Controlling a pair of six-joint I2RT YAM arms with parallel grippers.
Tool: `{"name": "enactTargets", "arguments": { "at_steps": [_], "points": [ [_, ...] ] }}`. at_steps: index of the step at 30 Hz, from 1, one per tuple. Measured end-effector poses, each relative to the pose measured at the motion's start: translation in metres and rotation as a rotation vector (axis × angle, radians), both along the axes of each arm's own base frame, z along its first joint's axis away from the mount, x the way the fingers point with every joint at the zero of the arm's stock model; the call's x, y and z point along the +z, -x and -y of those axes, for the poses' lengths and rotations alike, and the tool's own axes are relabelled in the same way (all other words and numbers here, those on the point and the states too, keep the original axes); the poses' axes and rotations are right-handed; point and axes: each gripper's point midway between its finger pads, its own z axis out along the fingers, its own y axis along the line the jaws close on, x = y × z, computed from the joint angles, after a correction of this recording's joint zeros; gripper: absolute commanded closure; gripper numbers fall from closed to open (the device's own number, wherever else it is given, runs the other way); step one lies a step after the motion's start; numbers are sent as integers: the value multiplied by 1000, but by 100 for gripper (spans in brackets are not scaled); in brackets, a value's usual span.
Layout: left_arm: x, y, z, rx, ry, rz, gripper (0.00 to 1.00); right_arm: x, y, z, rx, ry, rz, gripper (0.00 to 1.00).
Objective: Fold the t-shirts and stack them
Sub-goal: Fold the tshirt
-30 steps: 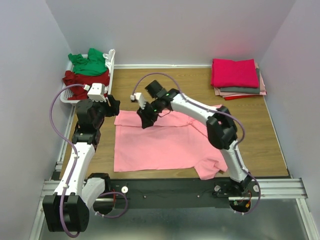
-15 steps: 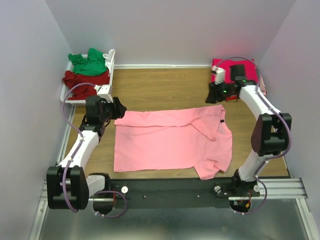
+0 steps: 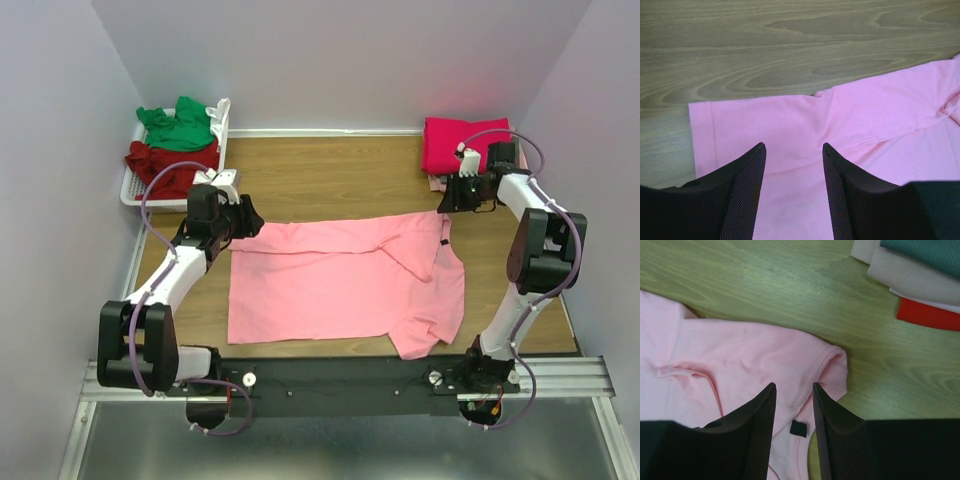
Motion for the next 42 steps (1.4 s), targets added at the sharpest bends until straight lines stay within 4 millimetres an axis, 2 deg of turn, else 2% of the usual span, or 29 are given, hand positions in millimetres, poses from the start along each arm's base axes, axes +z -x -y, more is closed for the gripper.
{"name": "enactTargets", "arguments": {
  "at_steps": [1, 5, 11, 13, 14, 16, 21, 31, 42],
  "points": [
    [-1, 0, 0, 1, -1, -2, 46, -8, -4, 0, -4, -5, -16, 58],
    [-9, -2, -3, 20, -10, -25, 51, -18, -8, 1, -10, -10, -35, 58],
    [-38, -16, 1, 57, -68, -127, 53, -18, -11, 1, -13, -10, -23, 58],
    [-44, -22, 5, 64, -96, -149, 56, -19, -10, 1, -15, -12, -25, 58],
    [-49, -26, 9, 68, -115, -162, 62, -20, -10, 1, -17, -12, -26, 58],
    [-58, -30, 11, 75, -144, -187, 62, -21, -9, 3, -22, -13, -28, 58],
    [-79, -29, -2, 137, -216, -253, 62, -23, -9, 7, -37, -17, -30, 58],
    [-99, -28, -13, 170, -270, -315, 62, -26, -6, 6, -42, -22, -41, 58],
    [-101, -29, -13, 167, -281, -323, 63, -34, -4, 4, -40, -38, -60, 59]
  ]
}}
